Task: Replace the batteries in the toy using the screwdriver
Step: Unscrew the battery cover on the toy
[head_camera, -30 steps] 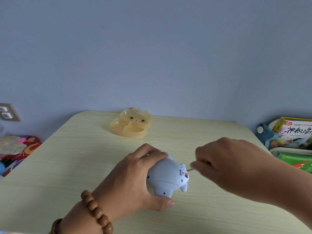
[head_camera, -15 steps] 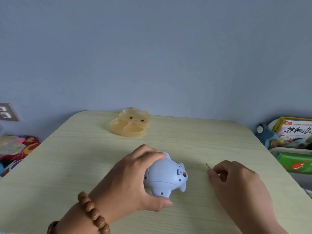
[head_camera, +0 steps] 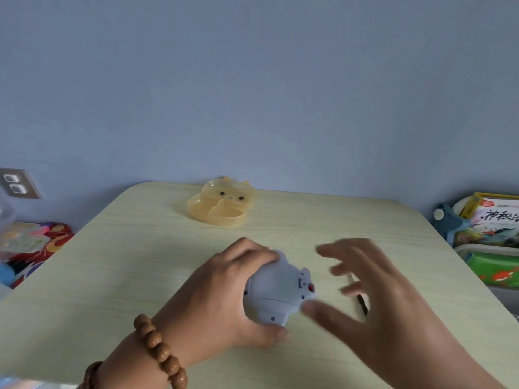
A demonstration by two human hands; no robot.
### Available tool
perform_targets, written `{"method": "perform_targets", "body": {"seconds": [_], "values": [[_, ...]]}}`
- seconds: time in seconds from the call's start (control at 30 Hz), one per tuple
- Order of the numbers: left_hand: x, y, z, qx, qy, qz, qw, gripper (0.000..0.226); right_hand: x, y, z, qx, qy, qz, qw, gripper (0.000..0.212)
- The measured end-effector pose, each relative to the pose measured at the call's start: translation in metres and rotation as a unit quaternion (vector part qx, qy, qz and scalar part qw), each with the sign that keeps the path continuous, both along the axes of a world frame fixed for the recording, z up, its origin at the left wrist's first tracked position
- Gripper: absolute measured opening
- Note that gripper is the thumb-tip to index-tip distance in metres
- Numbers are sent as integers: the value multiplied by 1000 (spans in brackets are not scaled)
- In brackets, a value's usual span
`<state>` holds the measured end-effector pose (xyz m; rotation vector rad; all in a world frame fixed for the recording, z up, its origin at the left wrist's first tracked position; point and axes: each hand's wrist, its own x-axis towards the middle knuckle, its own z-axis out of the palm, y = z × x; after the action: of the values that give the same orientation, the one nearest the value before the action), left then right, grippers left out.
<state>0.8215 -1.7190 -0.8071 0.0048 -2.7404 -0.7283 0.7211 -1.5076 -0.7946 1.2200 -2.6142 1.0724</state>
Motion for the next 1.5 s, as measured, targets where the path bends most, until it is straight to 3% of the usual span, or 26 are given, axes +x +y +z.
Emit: {"method": "perform_targets", "body": {"seconds": [0.07, 0.13, 0.27, 0.4, 0.53, 0.63, 0.7, 0.97, 1.5], "values": [[-1, 0, 1, -7, -3, 1, 1000, 90, 0, -8, 0, 55, -59, 83, 993, 84], [0, -1, 2, -7, -5, -3, 1000, 93, -5, -16, -8, 78, -75, 94, 990, 93], [0, -2, 6, 3, -28, -1, 1000, 102, -13, -18, -11, 12, -179, 79, 981, 73], [-1, 1, 15, 4, -73, 1, 997, 102, -8, -18, -13, -33, -187, 69, 979, 56], [-5, 16, 32, 4, -91, 44, 995, 73, -7, -19, -15, -50, -190, 51, 979, 52], [-16, 41, 42, -57, -84, 132, 986, 40, -6, -21, -15, -60, -192, 55, 978, 51], [-24, 56, 45, -86, -94, 160, 979, 32, -6, -21, -16, -65, -178, 54, 980, 51], [-37, 78, 47, -139, -118, 213, 960, 29, -3, -22, -16, -63, -113, 56, 990, 39], [-44, 84, 38, -181, -92, 195, 960, 28, 0, -18, -19, -68, -98, 51, 992, 22]]}}
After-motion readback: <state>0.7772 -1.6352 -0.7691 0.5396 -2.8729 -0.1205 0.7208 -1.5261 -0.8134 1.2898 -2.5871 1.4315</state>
